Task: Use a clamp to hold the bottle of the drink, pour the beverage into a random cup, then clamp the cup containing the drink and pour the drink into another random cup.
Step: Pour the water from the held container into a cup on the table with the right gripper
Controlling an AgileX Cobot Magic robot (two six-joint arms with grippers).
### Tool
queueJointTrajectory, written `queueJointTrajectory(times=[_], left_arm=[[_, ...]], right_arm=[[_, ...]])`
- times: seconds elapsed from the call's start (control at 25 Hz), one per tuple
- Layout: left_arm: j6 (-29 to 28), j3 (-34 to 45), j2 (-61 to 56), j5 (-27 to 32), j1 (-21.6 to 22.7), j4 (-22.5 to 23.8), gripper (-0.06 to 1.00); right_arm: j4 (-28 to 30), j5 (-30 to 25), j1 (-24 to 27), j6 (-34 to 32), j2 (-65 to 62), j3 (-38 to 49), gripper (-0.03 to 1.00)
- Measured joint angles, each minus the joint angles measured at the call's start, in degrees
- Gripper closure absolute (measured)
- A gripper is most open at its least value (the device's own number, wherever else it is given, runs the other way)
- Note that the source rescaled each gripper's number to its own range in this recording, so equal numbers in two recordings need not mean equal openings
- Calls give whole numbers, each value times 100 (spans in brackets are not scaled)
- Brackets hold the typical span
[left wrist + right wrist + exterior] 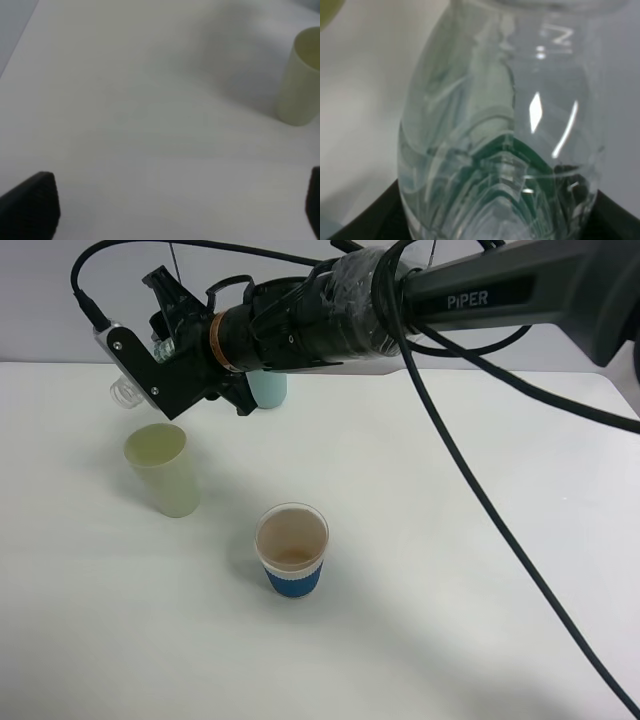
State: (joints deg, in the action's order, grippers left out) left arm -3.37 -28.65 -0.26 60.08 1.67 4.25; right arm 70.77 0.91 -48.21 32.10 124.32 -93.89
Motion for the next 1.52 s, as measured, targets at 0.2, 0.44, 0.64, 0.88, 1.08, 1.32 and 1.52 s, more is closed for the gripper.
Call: queueJointTrajectory(times=[0.2,0.44,0.64,0.88,1.08,1.32,1.52], left_arm=[[0,0,0,0,0,0,-6],[0,0,0,0,0,0,-6],[0,0,0,0,0,0,-6],[0,0,0,0,0,0,-6],[0,0,0,0,0,0,-6],[0,0,0,0,0,0,-6],[0,0,0,0,0,0,-6]], right_arm=[[2,-122,0,0,0,0,97],[104,-182,0,51,0,0,97],[228,-308,0,244,0,0,97],[375,-332,0,261,0,0,97],[437,-332,0,261,0,0,97],[437,-332,0,261,0,0,97],[462,-332,0,261,0,0,97]])
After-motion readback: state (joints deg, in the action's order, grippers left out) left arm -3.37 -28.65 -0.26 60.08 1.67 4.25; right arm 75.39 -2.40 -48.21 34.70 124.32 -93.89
